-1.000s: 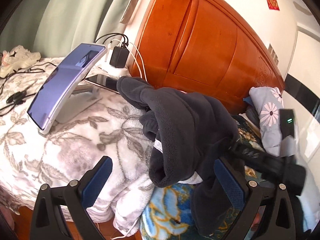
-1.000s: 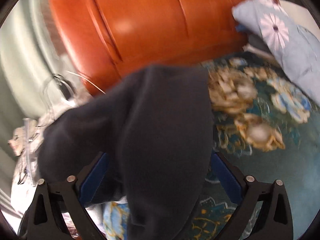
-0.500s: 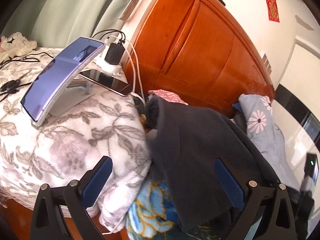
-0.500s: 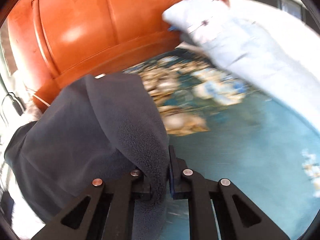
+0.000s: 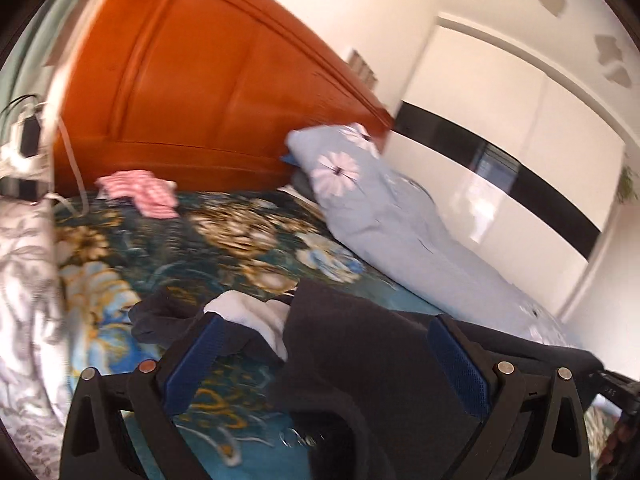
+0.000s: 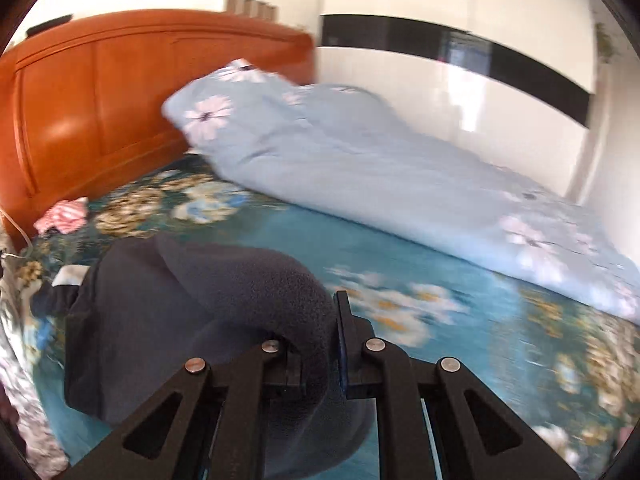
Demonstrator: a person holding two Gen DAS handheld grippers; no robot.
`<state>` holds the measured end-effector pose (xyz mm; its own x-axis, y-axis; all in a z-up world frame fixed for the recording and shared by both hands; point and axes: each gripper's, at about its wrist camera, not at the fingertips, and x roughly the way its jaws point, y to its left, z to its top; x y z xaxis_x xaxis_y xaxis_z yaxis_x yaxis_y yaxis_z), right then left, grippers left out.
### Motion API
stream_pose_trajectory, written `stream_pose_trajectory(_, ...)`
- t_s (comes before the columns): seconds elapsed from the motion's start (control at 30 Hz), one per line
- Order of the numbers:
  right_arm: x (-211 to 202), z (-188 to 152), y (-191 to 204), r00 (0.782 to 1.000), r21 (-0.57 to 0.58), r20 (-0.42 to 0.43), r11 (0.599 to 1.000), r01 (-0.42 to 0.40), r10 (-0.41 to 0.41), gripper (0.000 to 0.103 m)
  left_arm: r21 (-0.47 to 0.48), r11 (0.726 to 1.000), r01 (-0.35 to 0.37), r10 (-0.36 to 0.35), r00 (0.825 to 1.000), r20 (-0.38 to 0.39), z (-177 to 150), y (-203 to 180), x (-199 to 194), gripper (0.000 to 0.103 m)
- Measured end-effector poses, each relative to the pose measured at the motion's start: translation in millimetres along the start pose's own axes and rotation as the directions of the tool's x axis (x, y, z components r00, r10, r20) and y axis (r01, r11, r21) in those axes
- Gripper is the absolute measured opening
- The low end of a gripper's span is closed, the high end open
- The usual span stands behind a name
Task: Fold clothes
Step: 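Carry the garment with the right gripper onto the open blanket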
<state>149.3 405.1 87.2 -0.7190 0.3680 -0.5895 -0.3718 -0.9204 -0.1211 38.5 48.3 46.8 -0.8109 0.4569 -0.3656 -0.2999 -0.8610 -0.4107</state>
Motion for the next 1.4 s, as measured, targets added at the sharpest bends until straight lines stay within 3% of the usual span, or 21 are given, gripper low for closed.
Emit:
stream_pose_trajectory(0.2,-47.5,-42.0,-94.4,0.982,0.049,-0.025,0.981,0.186,-0.185,0.011,0.060,0.993,0.100,-0.095,0.992,-0.078,-14.2,-54.0,19.8,0.103)
stream_pose_trajectory(0.4,-69.1,-80.4,-181.6,0.939,0.130,-0.119,0.933,0.336,-0.322,0.011,0.183,0.970,0.161,-0.135,0.980,-0.149,-32.8,-105.0,38.1,0.103)
stream_pose_trajectory(0.53,-53.6,-116.8,-227.3,0.947,0.236,-0.214,0.928,0.287,-0.238,0.012,0.209,0.950,0.234,-0.186,0.957,-0.223,-47.5,-131.9,52.1,0.103)
stream_pose_trajectory(0.57,-48.4,-125.9,-234.8,0.953,0.273,-0.230,0.927,0.257,-0.196,0.012,0.212,0.945,0.250,-0.198,0.951,-0.237,-50.8,-138.4,55.0,0.103)
stream_pose_trajectory(0.67,-44.1,-134.2,-233.6,0.962,0.260,-0.209,0.938,0.230,-0.177,0.013,0.217,0.932,0.290,-0.228,0.935,-0.270,-58.6,-154.6,59.1,0.103)
stream_pose_trajectory(0.73,-45.4,-133.4,-226.8,0.960,0.209,-0.212,0.952,0.225,-0.181,0.019,0.218,0.925,0.311,-0.242,0.926,-0.290,-64.8,-162.6,60.4,0.103)
stream_pose_trajectory(0.87,-67.0,-141.7,-223.6,0.950,0.176,-0.190,0.944,0.280,-0.246,0.047,0.203,0.916,0.345,-0.256,0.895,-0.364,-89.2,-164.3,63.9,0.103)
stream_pose_trajectory(0.97,-97.0,-155.2,-223.0,0.949,0.220,-0.150,0.926,0.306,-0.277,0.050,0.157,0.927,0.341,-0.253,0.876,-0.411,-104.0,-157.4,66.9,0.103)
stream_pose_trajectory(1.03,-117.3,-165.7,-216.3,0.964,0.251,-0.102,0.932,0.263,-0.244,0.051,0.150,0.917,0.369,-0.275,0.859,-0.432,-106.2,-161.5,68.3,0.103)
stream_pose_trajectory(1.1,-139.0,-181.2,-198.2,0.992,0.279,-0.029,0.952,0.127,-0.124,0.067,0.182,0.907,0.381,-0.281,0.866,-0.414,-103.3,-166.2,66.4,0.103)
stream_pose_trajectory(1.17,-146.8,-195.8,-182.5,1.000,0.319,0.019,0.948,-0.001,-0.005,0.072,0.211,0.899,0.383,-0.268,0.864,-0.426,-103.3,-170.2,69.1,0.103)
stream_pose_trajectory(1.27,-141.2,-220.5,-154.4,0.991,0.361,0.030,0.923,-0.135,0.134,0.072,0.224,0.885,0.409,-0.241,0.813,-0.530,-114.4,-173.3,87.0,0.103)
stream_pose_trajectory(1.3,-133.7,-228.1,-145.1,0.989,0.367,0.005,0.920,-0.141,0.150,0.072,0.220,0.884,0.413,-0.226,0.789,-0.571,-118.9,-172.9,93.8,0.103)
stream_pose_trajectory(1.4,-114.9,-241.7,-130.4,0.983,0.400,-0.053,0.906,-0.139,0.174,0.072,0.178,0.880,0.441,-0.252,0.749,-0.612,-125.2,-169.1,99.4,0.103)
